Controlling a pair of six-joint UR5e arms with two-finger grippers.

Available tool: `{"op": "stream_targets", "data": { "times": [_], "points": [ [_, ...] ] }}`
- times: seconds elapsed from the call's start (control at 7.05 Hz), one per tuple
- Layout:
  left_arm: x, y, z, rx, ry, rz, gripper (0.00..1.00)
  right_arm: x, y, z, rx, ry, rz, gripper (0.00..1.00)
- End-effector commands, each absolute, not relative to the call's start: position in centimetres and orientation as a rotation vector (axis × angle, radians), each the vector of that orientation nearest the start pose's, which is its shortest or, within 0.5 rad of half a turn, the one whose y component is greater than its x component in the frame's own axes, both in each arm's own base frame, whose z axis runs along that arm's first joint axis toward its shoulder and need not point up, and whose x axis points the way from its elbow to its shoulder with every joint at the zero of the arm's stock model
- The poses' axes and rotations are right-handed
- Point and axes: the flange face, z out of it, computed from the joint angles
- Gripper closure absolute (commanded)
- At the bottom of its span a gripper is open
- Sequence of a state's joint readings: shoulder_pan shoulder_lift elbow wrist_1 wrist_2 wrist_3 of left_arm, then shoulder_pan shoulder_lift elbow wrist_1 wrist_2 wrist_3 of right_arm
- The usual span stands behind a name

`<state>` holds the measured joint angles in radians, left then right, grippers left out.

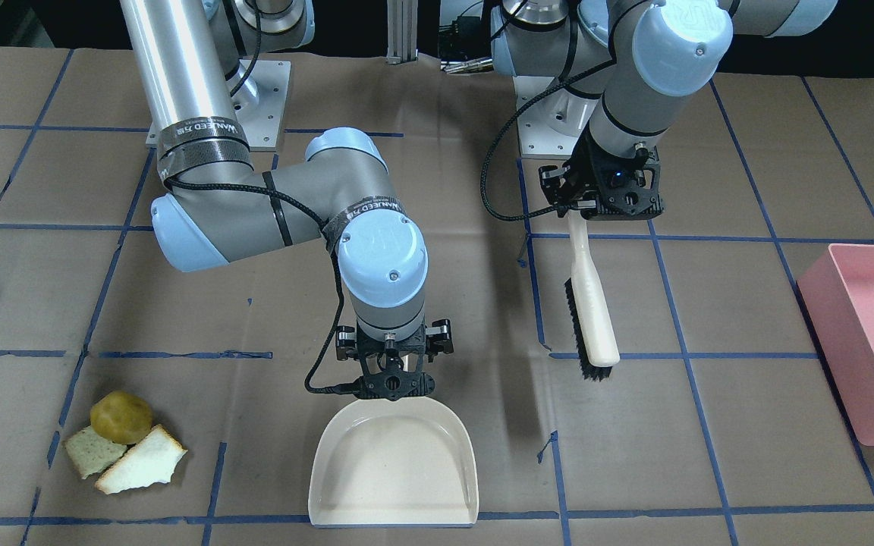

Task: Sweep and dump trash in nearest bin
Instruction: 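Close the right gripper on the beige dustpan handle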

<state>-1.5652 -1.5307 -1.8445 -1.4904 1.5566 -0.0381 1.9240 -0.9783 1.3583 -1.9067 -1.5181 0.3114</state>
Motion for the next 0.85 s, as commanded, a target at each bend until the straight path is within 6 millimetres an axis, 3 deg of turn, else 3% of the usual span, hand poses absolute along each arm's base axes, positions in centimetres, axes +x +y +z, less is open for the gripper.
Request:
{"op": "stream_targets", "data": {
  "times": [0.0,0.57,0.71],
  "points": [
    [-13.4,-44.7,38.7,-0.071,3.155,0.226,1.00,37.4,-59.7,25.0,-0.051,3.109,0.143,0.00],
    [-13.4,-44.8,38.6,-0.118,3.146,0.233,1.00,37.5,-60.0,23.6,-0.046,3.115,0.165,0.00],
    [-13.8,-44.4,39.3,-0.119,3.152,0.208,1.00,37.6,-60.3,23.6,-0.047,3.105,0.115,0.01]
  ]
}}
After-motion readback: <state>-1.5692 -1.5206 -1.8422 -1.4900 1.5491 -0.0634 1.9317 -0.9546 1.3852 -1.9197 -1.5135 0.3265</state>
